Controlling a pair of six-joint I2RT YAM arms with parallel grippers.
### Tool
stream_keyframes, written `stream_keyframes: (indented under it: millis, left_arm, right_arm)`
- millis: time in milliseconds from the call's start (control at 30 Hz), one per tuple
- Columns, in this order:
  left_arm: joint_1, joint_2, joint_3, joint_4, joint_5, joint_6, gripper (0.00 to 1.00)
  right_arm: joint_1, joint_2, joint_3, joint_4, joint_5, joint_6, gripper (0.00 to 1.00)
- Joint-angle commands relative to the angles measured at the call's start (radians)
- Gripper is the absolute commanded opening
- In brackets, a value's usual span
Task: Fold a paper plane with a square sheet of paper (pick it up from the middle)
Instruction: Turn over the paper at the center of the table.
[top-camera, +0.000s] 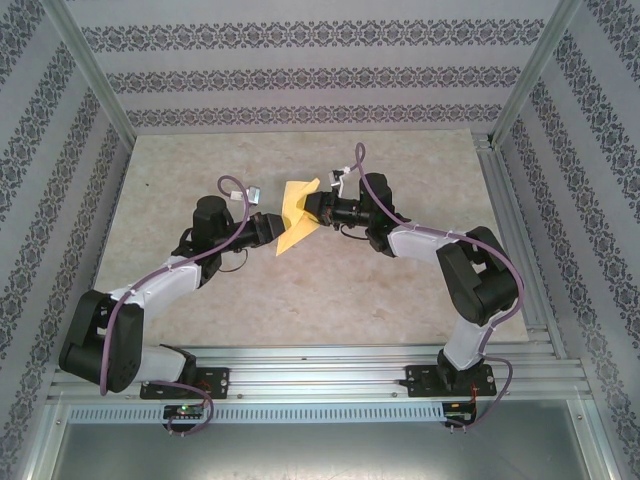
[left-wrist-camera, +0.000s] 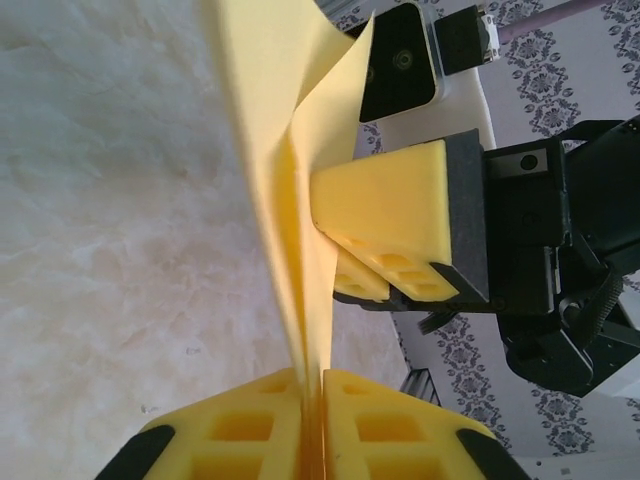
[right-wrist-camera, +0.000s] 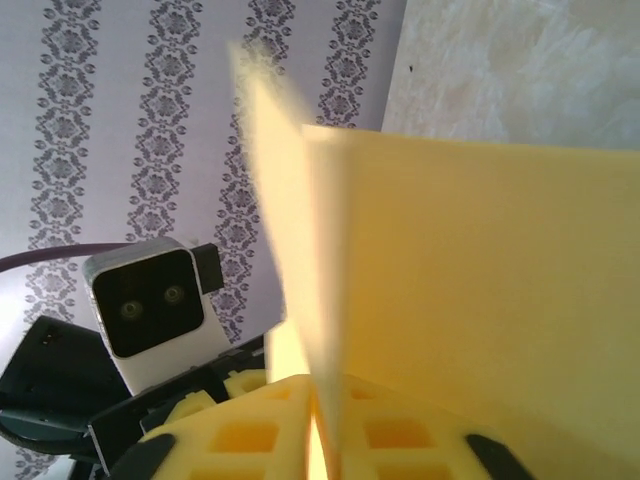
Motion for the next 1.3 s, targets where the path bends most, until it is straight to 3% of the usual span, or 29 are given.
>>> stream_keyframes:
  millis: [0,133,300,500,633,800,1067,1267]
  left_arm:
    - [0.000,0.003,0.014,-0.042,-0.029,0.065,0.12]
    - [0.000,-0.019,0.070,-0.259,-0.126,0.197,0.12]
    - [-0.039,-0.023,0.210,-0.597,-0.377,0.376,0.12]
    - [-0.149,0.056,0.402,-0.889,-0.810,0.497,0.12]
    - [-0.229,0.154,0.507,-1.014,-1.088,0.521,0.13]
    - [-0.299,0.293,0.601,-1.127,-1.333,0.501,0.13]
    - [-0.327,0.463,0.662,-1.177,-1.509,0.505,0.14]
    - [-0.345,0.563,0.681,-1.141,-1.419,0.487,0.16]
  right_arm:
    - [-0.014,-0.055,-0.014,-0.112,0.030,-0.094,0.26]
    - [-0.038,-0.154,-0.016,-0.404,0.188,-0.284,0.48]
    - [-0.041,-0.305,-0.016,-0.733,0.546,-0.468,0.66]
    - [-0.049,-0.432,-0.078,-0.805,0.782,-0.514,0.79]
    - [-0.054,-0.484,-0.117,-0.803,0.843,-0.514,0.82]
    - [-0.070,-0.503,-0.147,-0.809,0.862,-0.495,0.83]
    - [-0.087,-0.510,-0.176,-0.805,0.858,-0.470,0.83]
    - [-0.093,-0.501,-0.183,-0.803,0.856,-0.451,0.83]
